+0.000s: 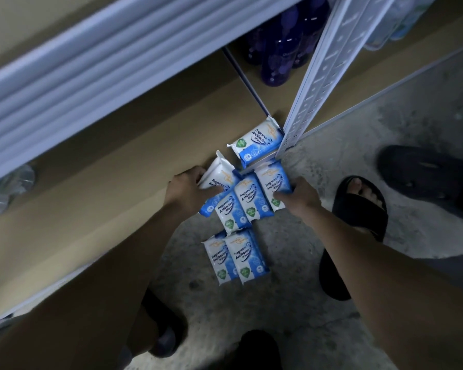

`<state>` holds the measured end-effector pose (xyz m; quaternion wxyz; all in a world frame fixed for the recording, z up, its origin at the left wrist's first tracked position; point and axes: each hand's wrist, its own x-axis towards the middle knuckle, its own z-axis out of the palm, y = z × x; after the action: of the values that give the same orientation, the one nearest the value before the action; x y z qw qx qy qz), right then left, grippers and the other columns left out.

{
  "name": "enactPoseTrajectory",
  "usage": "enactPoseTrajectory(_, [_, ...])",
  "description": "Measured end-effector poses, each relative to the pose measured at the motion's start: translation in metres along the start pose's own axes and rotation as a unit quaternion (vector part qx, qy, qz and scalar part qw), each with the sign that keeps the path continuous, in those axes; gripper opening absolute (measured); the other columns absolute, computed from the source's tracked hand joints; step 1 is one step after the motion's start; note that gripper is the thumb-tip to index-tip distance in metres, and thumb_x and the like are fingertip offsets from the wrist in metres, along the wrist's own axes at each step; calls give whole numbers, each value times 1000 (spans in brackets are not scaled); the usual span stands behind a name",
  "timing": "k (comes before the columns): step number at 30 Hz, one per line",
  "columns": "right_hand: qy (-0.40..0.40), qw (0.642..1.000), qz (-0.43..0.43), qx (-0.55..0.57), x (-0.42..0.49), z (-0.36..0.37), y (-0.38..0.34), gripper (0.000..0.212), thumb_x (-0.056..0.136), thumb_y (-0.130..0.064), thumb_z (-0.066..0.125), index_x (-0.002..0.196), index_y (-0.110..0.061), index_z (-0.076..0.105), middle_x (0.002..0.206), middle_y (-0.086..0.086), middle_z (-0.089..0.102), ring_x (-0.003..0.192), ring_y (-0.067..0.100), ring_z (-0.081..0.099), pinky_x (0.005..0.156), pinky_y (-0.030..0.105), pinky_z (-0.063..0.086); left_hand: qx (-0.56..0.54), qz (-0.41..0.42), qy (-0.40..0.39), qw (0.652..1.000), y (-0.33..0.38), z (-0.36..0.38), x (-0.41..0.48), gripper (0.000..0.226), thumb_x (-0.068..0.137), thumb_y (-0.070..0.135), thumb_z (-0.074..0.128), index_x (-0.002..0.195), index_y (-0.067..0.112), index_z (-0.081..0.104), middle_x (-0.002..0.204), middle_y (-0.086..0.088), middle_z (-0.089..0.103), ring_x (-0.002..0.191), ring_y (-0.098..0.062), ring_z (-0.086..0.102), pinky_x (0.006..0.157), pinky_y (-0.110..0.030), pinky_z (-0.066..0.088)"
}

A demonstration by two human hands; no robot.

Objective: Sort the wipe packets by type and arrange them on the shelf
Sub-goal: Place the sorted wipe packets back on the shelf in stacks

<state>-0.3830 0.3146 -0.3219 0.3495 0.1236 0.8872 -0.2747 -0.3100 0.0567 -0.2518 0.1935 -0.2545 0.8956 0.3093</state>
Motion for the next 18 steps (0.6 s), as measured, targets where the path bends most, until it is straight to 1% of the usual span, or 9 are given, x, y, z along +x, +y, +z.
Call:
enactPoseTrajectory(3, [0,1000,2,10,-1,5,-1,48,80,-44,75,109,-15,51,109,8,66,102,31,63,95,50,49,-26,-26,20,999,-7,-2,-16,37,80,54,76,104,28,64,91,9,69,79,-12,65,66,-31,53])
enactPoseTrajectory(5, [-6,1000,5,4,0,7,-3,49,82,-44,72,115,-14,51,111,10,66,105,33,62,97,50,48,-53,-44,37,997,-13,-3,-27,34,80,53,76,99,28,63,86,9,67,77,-12,64,61,-28,47])
enactPoseTrajectory(8, [-21,1000,4,-15,3,7,-5,45,81,-46,67,112,-15,57,107,10,66,103,33,62,97,51,48,-100,-64,59,991,-23,-5,-41,42,79,53,77,108,25,64,92,9,71,80,-12,67,62,-27,50])
enactPoseTrajectory(9, [-24,1000,0,-17,3,5,-5,45,79,-48,66,109,-15,58,106,10,66,102,33,62,96,51,48,-115,-70,63,989,-26,-5,-47,45,78,53,78,111,26,64,95,9,72,81,-10,68,61,-26,49])
enactPoseTrajectory(11, [-27,999,-5,-17,3,2,-5,52,71,-54,61,106,-16,61,103,9,67,99,32,63,95,51,49,-136,-80,66,985,-29,-6,-59,48,77,53,79,114,27,63,97,10,73,81,-7,68,60,-24,50])
enactPoseTrajectory(13, [-25,1000,-11,-15,5,-1,-3,56,63,-56,56,102,-16,64,98,8,68,94,31,64,94,50,50,-150,-83,61,983,-31,-5,-72,49,77,54,79,115,28,62,98,9,73,81,-8,69,62,-28,55])
enactPoseTrajectory(15, [-15,1000,-14,-13,-10,-9,-12,49,65,-53,56,96,-16,64,93,7,67,92,31,65,92,49,51,-161,-84,54,982,-30,-5,-85,47,77,54,79,113,29,61,98,10,73,81,-8,69,63,-29,56])
enactPoseTrajectory(16, [-9,1000,-17,-8,-22,-14,-17,42,71,-49,60,94,-14,64,91,6,67,92,31,65,90,45,51,-162,-83,51,982,-30,-6,-92,47,77,55,78,113,30,61,98,10,73,80,-8,69,62,-29,56])
enactPoseTrajectory(18, [2,1000,-14,7,-45,-23,-23,27,85,-36,66,98,-11,64,94,9,64,94,30,64,79,32,49,-169,-77,52,981,-28,-7,-106,49,77,56,78,114,30,60,98,10,73,79,-9,69,62,-29,55])
